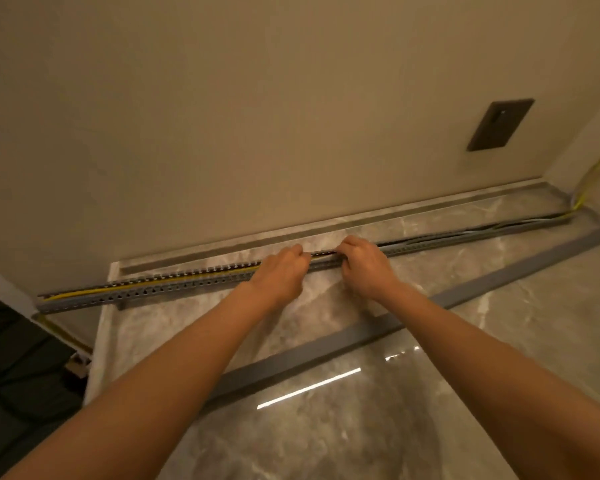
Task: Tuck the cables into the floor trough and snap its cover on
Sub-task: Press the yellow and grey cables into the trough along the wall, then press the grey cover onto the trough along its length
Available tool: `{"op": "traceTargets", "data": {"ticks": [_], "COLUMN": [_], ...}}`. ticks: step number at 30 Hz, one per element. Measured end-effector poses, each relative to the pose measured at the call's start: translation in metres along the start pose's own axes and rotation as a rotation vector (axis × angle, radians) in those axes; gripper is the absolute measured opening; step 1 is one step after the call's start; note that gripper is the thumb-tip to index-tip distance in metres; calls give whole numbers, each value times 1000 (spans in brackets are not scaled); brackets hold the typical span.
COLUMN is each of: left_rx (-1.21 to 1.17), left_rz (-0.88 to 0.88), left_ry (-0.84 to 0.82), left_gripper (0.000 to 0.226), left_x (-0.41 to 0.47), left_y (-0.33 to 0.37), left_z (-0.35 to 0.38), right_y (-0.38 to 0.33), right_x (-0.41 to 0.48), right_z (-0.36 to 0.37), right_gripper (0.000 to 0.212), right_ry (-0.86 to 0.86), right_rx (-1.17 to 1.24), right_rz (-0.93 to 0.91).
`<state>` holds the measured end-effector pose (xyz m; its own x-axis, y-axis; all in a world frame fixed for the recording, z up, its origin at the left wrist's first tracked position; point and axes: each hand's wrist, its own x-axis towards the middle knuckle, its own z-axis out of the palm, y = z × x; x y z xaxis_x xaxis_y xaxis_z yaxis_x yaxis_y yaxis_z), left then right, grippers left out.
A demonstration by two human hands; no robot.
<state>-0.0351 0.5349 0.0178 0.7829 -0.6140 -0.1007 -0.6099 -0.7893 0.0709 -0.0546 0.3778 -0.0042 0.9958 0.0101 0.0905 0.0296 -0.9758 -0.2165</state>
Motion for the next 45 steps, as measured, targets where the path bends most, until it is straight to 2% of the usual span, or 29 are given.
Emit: {"op": "traceTargets", "data": {"ticks": [7,13,19,23,25,28,31,34,37,41,45], "left_rx": [-84,-19,30,96,125,107,-37,-148,-161,-100,-60], "left_rz": [-70,-233,-389,-434,-413,-301,-180,-50,44,75,7], "left_ry": [27,74,-3,-145,-163,-95,-62,-141,-178,-141,-233], "left_gripper": [38,37,27,29,31,31,32,42,44,41,46], "left_x": [53,74,87,102,108,124,139,154,163,174,196], "left_y": [69,106,134,151,162,191,224,257,289,315,329], "left_z": [19,20,5,-11,-14,-13,-8,5,17,24,16], "right_y": [71,104,130,170,192,228,260,298,336,367,400], "right_x": [-4,6,12,-3,-7,-16,-31,-53,-76,-92,-84], "right_z": [-5,-14,-25,-35,-42,-55,-64,-67,-70,-76,-82], "right_gripper": [36,39,45,45,44,43,44,41,38,51,47], "right_ry": [33,-92,-304,-272,-246,-201,-188,-205,-189,-196,-219], "right_rx": [64,147,351,403,415,391,336,241,83,-41,-82], "right_rz": [-121,-199,-221,-158,-104,9,97,219,291,295,258]}}
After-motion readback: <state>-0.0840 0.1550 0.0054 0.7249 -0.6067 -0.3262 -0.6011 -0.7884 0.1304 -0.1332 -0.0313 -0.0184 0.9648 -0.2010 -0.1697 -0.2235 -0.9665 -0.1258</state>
